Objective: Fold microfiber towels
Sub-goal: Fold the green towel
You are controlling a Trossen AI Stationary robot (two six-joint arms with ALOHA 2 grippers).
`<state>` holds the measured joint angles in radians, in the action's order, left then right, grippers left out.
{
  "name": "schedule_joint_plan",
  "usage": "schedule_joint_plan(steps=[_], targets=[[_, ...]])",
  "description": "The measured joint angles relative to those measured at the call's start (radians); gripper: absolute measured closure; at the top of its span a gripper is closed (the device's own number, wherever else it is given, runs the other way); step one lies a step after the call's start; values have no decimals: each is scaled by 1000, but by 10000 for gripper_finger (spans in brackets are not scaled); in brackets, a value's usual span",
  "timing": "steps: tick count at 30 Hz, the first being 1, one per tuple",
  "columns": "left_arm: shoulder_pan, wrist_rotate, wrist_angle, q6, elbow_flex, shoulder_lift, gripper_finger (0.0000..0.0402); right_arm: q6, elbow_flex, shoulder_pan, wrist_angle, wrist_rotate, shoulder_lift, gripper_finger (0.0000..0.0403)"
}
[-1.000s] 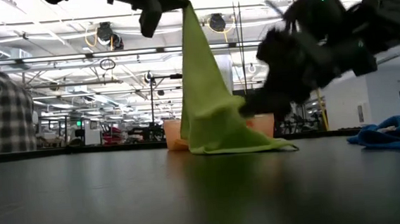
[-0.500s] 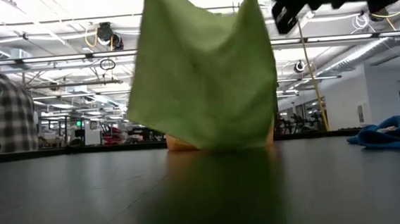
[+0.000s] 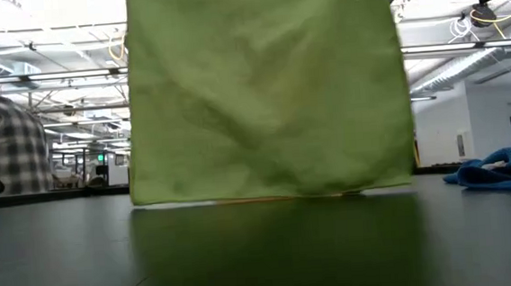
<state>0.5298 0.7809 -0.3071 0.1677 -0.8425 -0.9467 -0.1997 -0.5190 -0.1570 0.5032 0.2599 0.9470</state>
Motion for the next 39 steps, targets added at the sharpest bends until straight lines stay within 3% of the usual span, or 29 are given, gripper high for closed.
schedule_joint_plan(steps=[6, 10, 13, 18, 22, 32, 39], targets=[[145, -53, 54, -51, 0, 20, 400, -20, -48, -39, 8, 82, 0, 403], [207, 21, 68, -51, 0, 68, 398, -20, -85, -39, 1, 84, 0, 403], [203, 117, -32, -118, 0, 105, 400, -31, -93, 3, -69, 77, -1, 403], [82, 136, -296, -388, 25, 130, 399, -54, -93, 94, -279, -115, 10, 403], [-38, 51, -314, -469, 123, 135, 397, -68, -92, 173, -367, -182, 58, 403], [-350, -231, 46, -312, 436, 135, 394, -49, -79, 303, -357, -181, 294, 403], [-524, -414, 223, -231, 547, 135, 394, -36, -79, 336, -294, -178, 381, 403]])
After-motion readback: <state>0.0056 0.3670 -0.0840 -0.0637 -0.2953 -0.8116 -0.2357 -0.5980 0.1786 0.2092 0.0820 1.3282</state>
